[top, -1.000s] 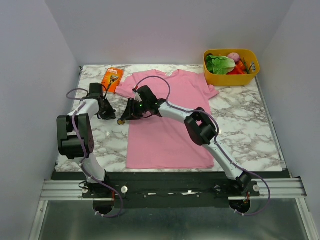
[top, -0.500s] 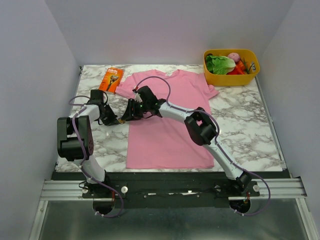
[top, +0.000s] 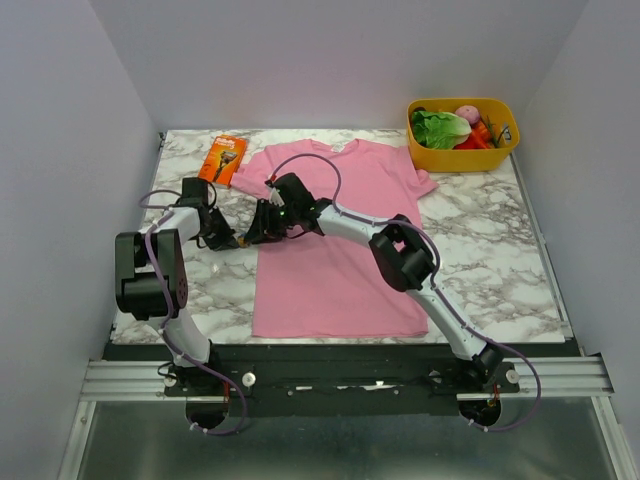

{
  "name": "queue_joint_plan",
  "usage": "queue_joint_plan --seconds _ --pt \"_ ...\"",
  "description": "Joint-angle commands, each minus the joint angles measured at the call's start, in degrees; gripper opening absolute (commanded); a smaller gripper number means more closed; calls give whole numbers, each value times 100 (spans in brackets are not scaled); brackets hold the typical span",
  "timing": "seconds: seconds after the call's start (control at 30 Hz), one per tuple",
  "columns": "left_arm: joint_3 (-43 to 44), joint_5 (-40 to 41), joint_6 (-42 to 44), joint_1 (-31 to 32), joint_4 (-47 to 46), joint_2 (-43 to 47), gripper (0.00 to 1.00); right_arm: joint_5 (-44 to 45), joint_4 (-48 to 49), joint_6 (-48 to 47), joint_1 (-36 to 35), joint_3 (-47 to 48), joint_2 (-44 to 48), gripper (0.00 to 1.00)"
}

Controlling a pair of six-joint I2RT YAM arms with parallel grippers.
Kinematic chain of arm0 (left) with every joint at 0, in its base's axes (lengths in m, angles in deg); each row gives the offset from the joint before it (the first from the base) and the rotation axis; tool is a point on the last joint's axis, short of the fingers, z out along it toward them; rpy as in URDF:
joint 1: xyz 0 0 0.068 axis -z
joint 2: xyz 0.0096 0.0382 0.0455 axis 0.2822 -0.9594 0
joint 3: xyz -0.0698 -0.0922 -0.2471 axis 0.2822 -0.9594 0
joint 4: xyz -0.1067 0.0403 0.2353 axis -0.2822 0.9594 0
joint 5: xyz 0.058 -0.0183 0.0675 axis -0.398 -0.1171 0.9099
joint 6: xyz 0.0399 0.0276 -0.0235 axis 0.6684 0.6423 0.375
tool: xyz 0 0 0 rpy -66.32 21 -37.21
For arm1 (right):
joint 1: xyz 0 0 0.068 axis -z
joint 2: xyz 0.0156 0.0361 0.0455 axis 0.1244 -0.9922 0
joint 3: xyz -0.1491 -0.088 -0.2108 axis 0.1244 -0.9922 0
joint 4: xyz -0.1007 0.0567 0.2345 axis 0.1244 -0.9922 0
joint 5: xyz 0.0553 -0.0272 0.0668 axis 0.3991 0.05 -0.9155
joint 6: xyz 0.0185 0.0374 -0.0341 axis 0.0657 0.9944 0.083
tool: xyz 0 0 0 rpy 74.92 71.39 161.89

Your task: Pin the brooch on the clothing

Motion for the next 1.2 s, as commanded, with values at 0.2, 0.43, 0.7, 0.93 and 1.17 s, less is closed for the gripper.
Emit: queue_joint_plan --seconds 0.2,0.43,0.7,0.93,1.17 --pt "513 400 267 -96 646 -170 13 295 -552 -86 -76 10 28 46" --pt "856 295 250 -175 638 -477 12 269 -552 -60 -76 54 -7 46" --pt "900 119 233 -96 463 -697 12 242 -561 19 -76 89 -43 46" --pt "944 119 153 141 357 -917 12 189 -543 81 -76 89 -78 46" --pt "795 40 162 229 321 -821 11 180 -534 178 -85 133 -113 44"
